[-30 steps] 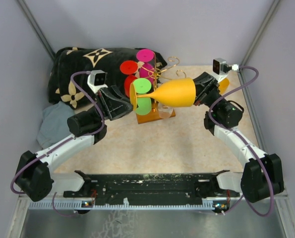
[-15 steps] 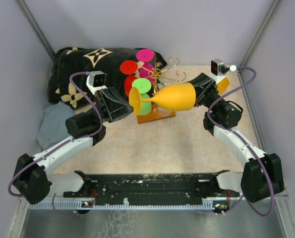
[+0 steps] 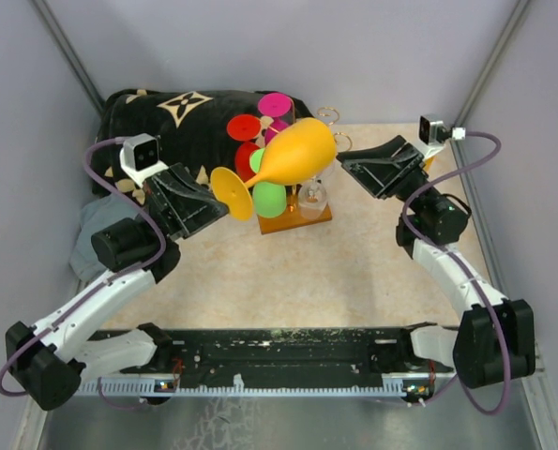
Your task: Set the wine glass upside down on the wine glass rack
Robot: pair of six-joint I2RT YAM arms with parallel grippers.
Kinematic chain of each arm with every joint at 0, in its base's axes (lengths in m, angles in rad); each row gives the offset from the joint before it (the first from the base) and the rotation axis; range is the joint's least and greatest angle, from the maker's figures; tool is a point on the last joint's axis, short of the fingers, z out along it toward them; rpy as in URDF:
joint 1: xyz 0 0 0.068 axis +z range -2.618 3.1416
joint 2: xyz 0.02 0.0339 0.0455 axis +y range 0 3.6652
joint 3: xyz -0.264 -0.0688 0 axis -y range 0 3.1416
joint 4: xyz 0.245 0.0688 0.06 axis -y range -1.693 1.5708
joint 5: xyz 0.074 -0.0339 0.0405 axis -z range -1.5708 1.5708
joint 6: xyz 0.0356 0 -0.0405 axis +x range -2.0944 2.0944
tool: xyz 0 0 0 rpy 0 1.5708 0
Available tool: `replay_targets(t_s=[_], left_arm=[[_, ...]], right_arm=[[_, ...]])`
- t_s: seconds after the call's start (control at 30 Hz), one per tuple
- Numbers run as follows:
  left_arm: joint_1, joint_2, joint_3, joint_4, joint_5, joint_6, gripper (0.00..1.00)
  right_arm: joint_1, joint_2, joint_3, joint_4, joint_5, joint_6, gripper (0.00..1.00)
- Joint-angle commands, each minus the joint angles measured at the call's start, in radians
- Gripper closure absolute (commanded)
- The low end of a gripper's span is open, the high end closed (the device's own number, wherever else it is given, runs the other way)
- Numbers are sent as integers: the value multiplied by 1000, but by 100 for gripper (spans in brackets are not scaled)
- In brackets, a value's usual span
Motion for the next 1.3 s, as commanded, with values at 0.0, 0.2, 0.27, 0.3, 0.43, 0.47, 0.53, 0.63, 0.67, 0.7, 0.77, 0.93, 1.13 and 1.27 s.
replay_targets(t_s=[0.0,0.2,0.27,0.3,0.43,0.47,0.53,0.63,0.67,0.7,0.77,0.93,1.13,1.27], left_arm=[[4,-54,46,-187,29,146,100],[4,-103,133,-530,62,393,100],[4,-119,185,-711,51,518,100],[4,-125,208,-784,37,565,100],[4,-119,258,-943,9,681,100],[4,-117,261,-961,4,693,100],[4,-112,262,-1011,-12,716,100],[4,-103,262,-1058,-32,754,100],[4,-101,258,-1065,-38,761,100],[4,-100,255,-1069,-40,765,100],[4,-95,254,-1081,-48,778,100],[4,-86,265,-1143,-89,828,100],[4,-72,266,-1152,-99,838,100],[4,-62,267,-1162,-105,844,100]], right_arm=[[-36,-116,-11,-62,-4,-132,63],[-37,-284,50,-539,19,-448,63],[-36,-312,98,-665,15,-521,63],[-36,-317,123,-722,7,-537,63],[-32,-319,201,-848,-23,-568,63],[-30,-322,218,-882,-22,-583,63],[-20,-323,250,-939,-17,-604,63],[15,-305,299,-1008,-16,-623,63],[34,-297,308,-1029,-17,-633,63],[53,-290,326,-1049,-14,-646,63],[91,-279,338,-1076,0,-665,63],[142,-258,342,-1066,0,-649,63],[207,-242,347,-1057,10,-653,63],[257,-232,360,-1077,26,-676,63]])
